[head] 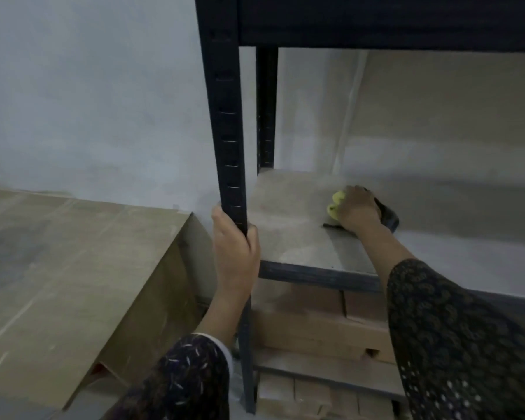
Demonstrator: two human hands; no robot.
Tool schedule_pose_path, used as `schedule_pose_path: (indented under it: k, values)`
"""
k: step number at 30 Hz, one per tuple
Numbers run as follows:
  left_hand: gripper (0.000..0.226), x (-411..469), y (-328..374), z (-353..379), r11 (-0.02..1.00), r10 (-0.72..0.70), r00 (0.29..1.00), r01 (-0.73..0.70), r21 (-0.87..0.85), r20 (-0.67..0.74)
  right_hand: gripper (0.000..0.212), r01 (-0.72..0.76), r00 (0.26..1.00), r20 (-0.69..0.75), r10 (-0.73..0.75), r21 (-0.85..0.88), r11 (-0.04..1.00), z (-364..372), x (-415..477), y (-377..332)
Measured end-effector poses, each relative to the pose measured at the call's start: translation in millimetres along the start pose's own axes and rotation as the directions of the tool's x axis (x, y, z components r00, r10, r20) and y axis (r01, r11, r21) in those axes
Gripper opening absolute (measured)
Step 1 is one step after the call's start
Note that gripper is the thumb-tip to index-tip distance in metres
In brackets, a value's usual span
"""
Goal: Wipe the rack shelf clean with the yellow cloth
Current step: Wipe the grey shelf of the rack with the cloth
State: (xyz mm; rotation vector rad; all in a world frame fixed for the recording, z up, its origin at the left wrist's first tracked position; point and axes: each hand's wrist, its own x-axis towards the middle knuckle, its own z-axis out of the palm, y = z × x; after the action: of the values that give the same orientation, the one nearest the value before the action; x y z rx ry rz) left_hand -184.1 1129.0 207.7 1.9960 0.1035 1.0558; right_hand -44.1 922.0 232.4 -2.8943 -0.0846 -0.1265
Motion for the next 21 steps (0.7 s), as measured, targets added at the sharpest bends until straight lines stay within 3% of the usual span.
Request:
schedule_pose_path:
  k: [3, 7, 13, 18, 21]
  values:
    - [0.048, 1, 0, 2, 1.0, -0.005, 1.0, 0.005, 0.012, -0.015, 0.013, 0.141, 0.987, 0.06, -0.148, 0.106, 0.984, -6, 1, -26]
    - [0.05, 3, -1, 3, 1.0, 0.006, 1.0, -0.006, 0.015, -0.022, 0.033, 0.275, 0.937, 0.134, -0.324, 0.293, 0.916, -20, -37, -59]
    - [0.051, 1, 3, 0, 0.999, 0.023, 1.0, -0.022, 0.031, -0.006, 0.038, 0.367, 0.826, 0.236, -0.512, 0.464, 0.806, -18, -88, -60]
    - [0.046, -1, 6, -6, 0.999, 0.043, 0.999, -0.043, 0.016, 0.011, 0.038, 0.255, 0.757, 0.326, -0.566, 0.651, 0.715, -42, -133, -51]
    - [0.043, -1, 7, -7, 1.0, 0.031, 0.999, -0.031, 0.005, 0.024, 0.039, 0.163, 0.812, 0.291, -0.505, 0.719, 0.676, -58, -135, -39]
